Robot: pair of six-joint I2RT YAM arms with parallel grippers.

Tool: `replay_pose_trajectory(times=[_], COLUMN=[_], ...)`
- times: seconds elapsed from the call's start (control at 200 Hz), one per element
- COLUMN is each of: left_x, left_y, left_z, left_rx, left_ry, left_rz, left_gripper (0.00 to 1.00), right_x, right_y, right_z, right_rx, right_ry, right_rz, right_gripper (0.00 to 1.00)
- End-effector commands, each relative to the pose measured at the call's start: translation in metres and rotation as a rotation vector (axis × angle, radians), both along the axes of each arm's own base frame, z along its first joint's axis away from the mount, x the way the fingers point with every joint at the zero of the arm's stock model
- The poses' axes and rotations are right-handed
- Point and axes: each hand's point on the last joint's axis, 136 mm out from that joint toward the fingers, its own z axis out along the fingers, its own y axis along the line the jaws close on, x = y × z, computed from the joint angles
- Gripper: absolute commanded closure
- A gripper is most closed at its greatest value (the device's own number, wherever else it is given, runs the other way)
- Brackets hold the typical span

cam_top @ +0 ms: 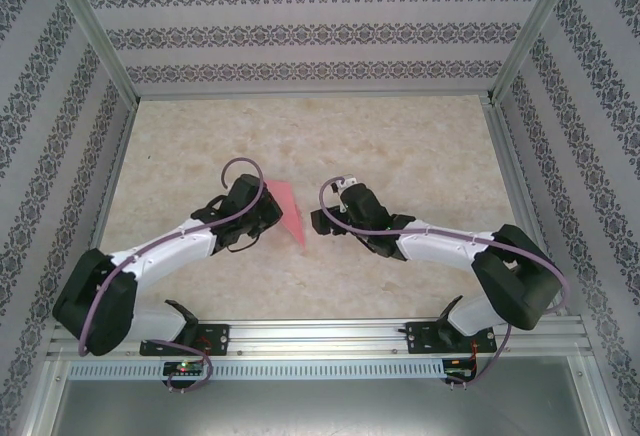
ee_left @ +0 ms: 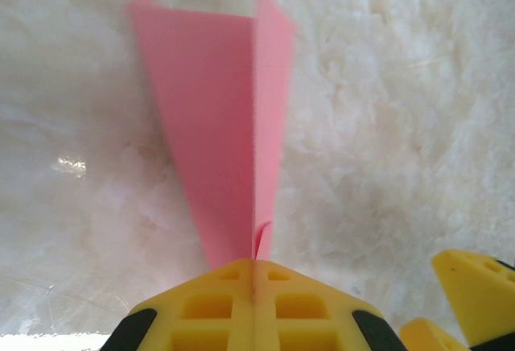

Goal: Fold a paper plane with a square sheet of paper (pick it up from the middle)
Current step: Fold the wing for the fifth time at the center of the table.

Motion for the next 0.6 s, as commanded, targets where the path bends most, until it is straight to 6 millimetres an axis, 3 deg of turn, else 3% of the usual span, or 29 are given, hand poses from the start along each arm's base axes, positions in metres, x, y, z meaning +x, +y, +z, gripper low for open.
replay_pose_trajectory(times=[0.0, 0.145, 0.295, 0.445, 0.594], left_x=[-0.001, 0.003, 0.005, 0.005, 0.005], left_y=[0.015, 0.005, -0.001, -0.001, -0.003], left_z=[-0.008, -0.023, -0.035, -0.039, -0.038], left_rx=[0.056, 0.034, 0.027, 0.025, 0.009], left_ry=[0.016, 0.060, 0.107, 0.124, 0.130], left_rz=[0.032, 0.019, 0.016, 0.020, 0.017], left_gripper=[0.98, 0.98, 0.97, 0.97, 0.97], right_x=[0.009, 0.006, -0.005, -0.019, -0.031], right_y=[0.003, 0.015, 0.037, 0.061, 0.078], right_z=[0.023, 0.016, 0.012, 0.003, -0.016], right_rx=[0.028, -0.003, -0.025, -0.043, -0.064], right_ry=[-0.088, -0.114, -0.184, -0.234, -0.251], right_rz=[-0.003, 0.058, 0.174, 0.291, 0.413], right_gripper=[0.16, 0.15, 0.20, 0.29, 0.29])
